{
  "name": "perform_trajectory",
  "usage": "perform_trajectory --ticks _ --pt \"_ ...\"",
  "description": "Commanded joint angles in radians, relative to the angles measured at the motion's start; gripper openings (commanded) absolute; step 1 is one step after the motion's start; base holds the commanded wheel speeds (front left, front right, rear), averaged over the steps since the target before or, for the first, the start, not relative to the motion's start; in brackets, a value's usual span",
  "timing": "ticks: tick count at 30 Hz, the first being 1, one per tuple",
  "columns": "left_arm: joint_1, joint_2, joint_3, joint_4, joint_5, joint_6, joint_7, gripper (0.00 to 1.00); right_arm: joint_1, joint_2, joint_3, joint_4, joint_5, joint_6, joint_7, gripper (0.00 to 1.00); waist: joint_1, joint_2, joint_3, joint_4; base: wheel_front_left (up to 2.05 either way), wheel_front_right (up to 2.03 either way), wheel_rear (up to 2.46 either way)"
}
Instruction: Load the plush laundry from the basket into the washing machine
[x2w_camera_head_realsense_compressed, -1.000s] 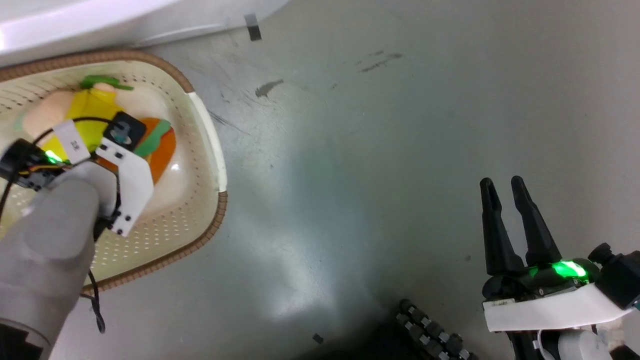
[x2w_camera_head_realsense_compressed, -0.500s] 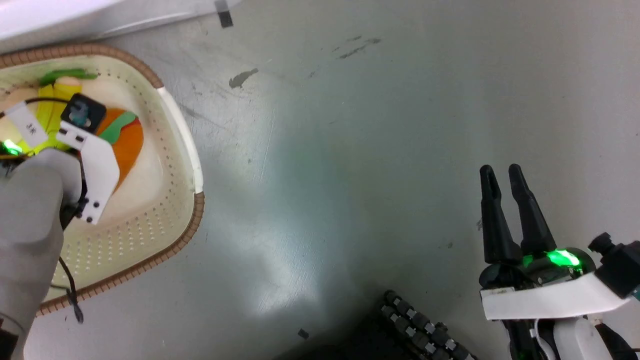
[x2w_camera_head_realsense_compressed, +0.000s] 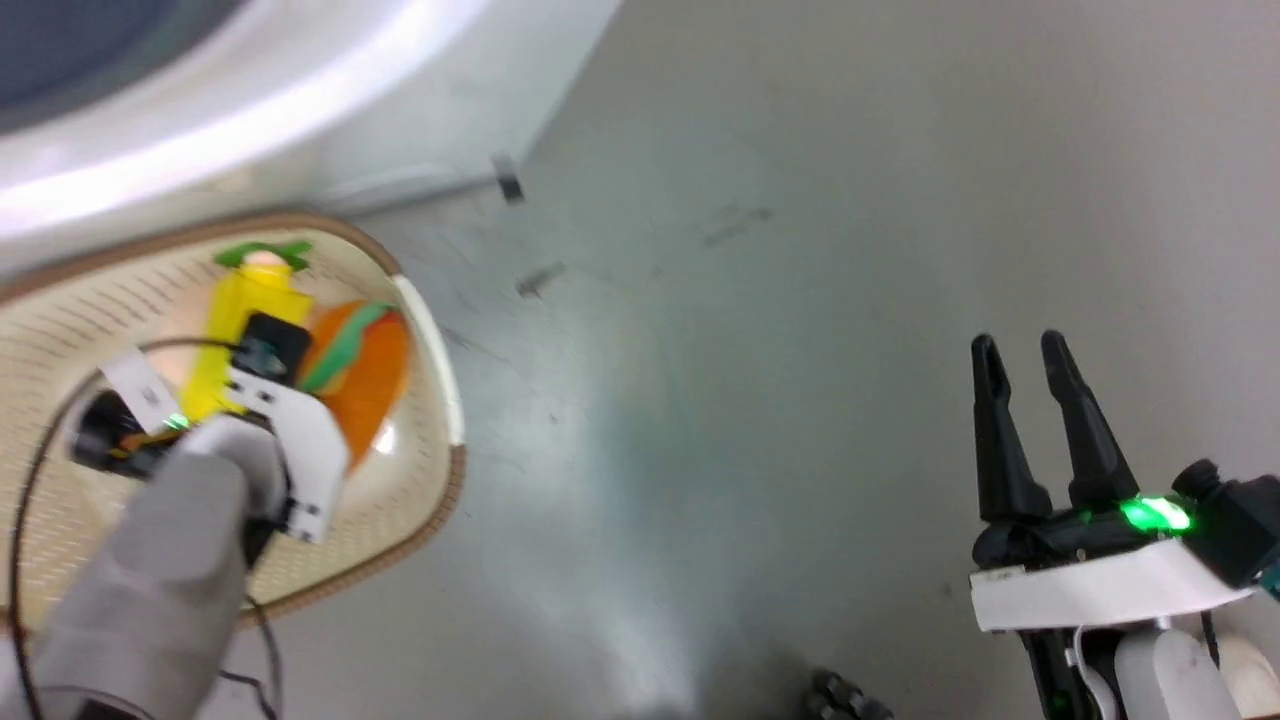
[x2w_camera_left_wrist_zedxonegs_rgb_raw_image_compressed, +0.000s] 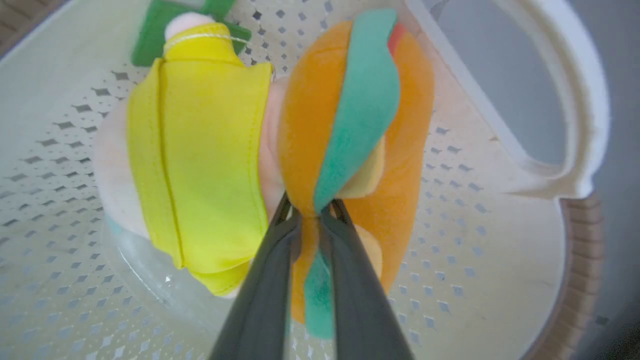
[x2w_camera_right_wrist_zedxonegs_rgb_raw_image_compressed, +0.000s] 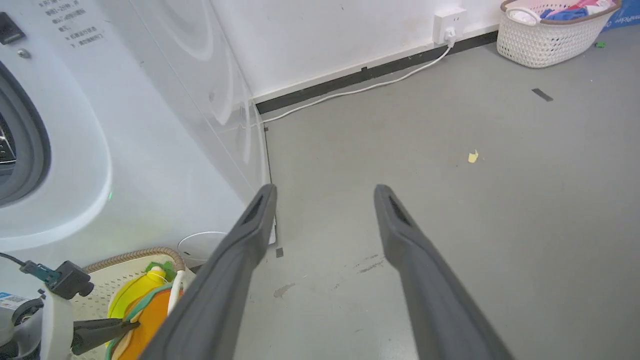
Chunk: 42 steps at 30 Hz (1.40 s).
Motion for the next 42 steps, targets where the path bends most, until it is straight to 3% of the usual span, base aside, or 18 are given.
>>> perform_trajectory --ticks 1,9,15,23,29,33,37,42 --pt "0.024 -0.015 0.006 0.004 -0.011 0.003 -0.03 0.0 0.015 -0.001 -0.007 0.008 -0.02 0.001 -0.005 1.0 0.0 -0.0001 -0.109 0.07 0.0 0.0 0.0" --pt "0.134 -0.094 0.026 0.011 -0.061 -0.011 -0.236 0.0 0.056 -0.001 -0.034 0.027 -0.11 0.001 -0.005 1.0 0.0 -0.0001 -0.289 0.161 0.0 0.0 0.0" --pt "0.222 -0.127 0.065 -0.06 -0.093 -0.003 -0.296 0.0 0.109 -0.001 -0.047 0.043 -0.152 0.001 -0.005 1.0 0.0 -0.0001 -0.404 0.221 0.0 0.0 0.0" --pt "0.408 -0.115 0.222 -0.464 -0.053 0.094 -0.299 0.0 0.164 -0.001 -0.054 0.053 -0.174 0.001 -0.005 1.0 0.0 -0.0001 -0.492 0.268 0.0 0.0 0.0" --pt "0.55 -0.136 0.379 -0.777 0.023 0.148 -0.299 0.0 0.18 -0.001 -0.049 0.045 -0.177 0.001 -0.005 1.0 0.0 -0.0001 -0.504 0.273 0.0 0.0 0.0" --pt "0.587 -0.157 0.468 -0.918 0.069 0.146 -0.3 0.0 0.181 -0.001 -0.04 0.037 -0.178 0.001 -0.005 1.0 0.0 -0.0001 -0.475 0.262 0.0 0.0 0.0" --pt "0.555 -0.165 0.543 -0.995 0.102 0.128 -0.3 0.0 0.168 -0.001 -0.032 0.029 -0.176 0.001 -0.005 1.0 0.0 -0.0001 -0.414 0.242 0.0 0.0 0.0" --pt "0.412 -0.136 0.611 -0.988 0.121 0.108 -0.3 0.0 0.124 -0.001 -0.013 0.008 -0.182 0.001 -0.005 1.0 0.0 -0.0001 -0.292 0.204 0.0 0.0 0.0"
